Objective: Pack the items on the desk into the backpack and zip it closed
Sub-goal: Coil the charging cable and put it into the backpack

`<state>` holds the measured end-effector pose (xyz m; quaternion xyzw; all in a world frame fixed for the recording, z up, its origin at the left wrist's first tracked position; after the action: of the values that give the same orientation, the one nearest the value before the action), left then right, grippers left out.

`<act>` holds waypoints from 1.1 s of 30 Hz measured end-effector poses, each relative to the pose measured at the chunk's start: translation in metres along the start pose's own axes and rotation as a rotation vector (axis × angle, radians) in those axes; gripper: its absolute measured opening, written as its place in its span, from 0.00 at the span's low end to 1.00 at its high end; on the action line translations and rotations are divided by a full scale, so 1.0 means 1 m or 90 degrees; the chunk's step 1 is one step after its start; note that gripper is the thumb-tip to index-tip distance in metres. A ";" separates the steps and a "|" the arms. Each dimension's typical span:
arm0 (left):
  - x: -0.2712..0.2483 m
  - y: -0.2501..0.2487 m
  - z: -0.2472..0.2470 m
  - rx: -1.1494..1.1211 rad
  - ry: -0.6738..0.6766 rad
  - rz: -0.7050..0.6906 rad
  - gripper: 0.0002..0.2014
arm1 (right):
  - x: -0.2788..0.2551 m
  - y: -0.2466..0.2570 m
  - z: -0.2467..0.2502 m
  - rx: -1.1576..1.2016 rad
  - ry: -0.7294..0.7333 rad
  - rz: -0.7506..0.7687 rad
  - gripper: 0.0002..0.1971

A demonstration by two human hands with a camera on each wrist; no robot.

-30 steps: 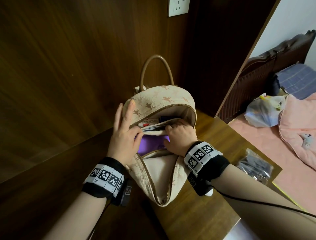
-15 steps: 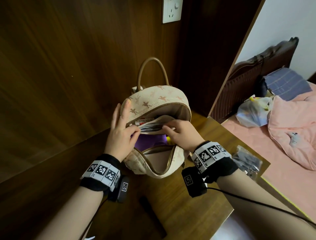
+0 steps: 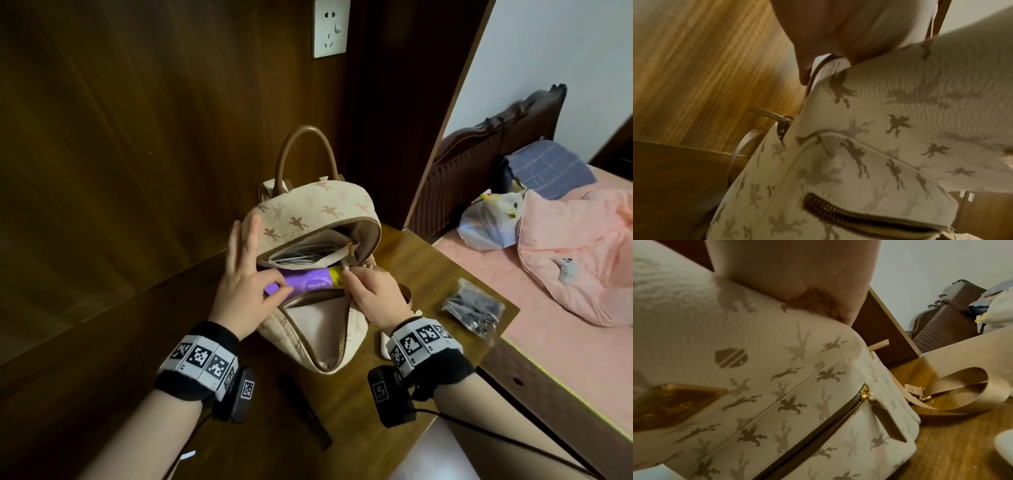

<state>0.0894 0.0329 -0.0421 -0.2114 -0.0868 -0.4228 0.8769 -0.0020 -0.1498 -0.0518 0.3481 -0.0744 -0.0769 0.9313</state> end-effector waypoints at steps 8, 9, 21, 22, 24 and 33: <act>-0.025 -0.005 -0.008 0.067 -0.040 -0.017 0.09 | -0.024 -0.001 -0.003 0.066 -0.025 -0.015 0.20; -0.027 -0.006 -0.009 0.068 -0.046 -0.017 0.09 | -0.028 -0.002 -0.003 0.071 -0.036 -0.015 0.20; -0.044 -0.017 -0.011 0.122 -0.063 -0.035 0.15 | -0.052 -0.006 -0.001 0.130 -0.216 -0.018 0.17; -0.044 -0.016 -0.010 0.122 -0.059 -0.037 0.15 | -0.052 -0.006 0.001 0.139 -0.231 -0.022 0.16; -0.041 -0.014 -0.007 0.114 -0.047 -0.031 0.16 | -0.051 -0.005 0.002 0.159 -0.262 -0.034 0.16; -0.040 0.002 -0.010 -0.344 0.001 0.192 0.38 | -0.034 0.005 0.012 0.177 -0.185 -0.038 0.10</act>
<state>0.0651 0.0581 -0.0646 -0.4468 0.0616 -0.2959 0.8420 -0.0367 -0.1474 -0.0428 0.4607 -0.2076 -0.1432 0.8510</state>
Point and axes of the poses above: each hand's wrist, its own x-axis towards the middle knuckle, its own z-axis out of the back of the hand, y = z × x, the point moved 5 cm from there along x, towards the middle knuckle, and after that the axes turned 5 degrees about y, right-handed, at the moved point
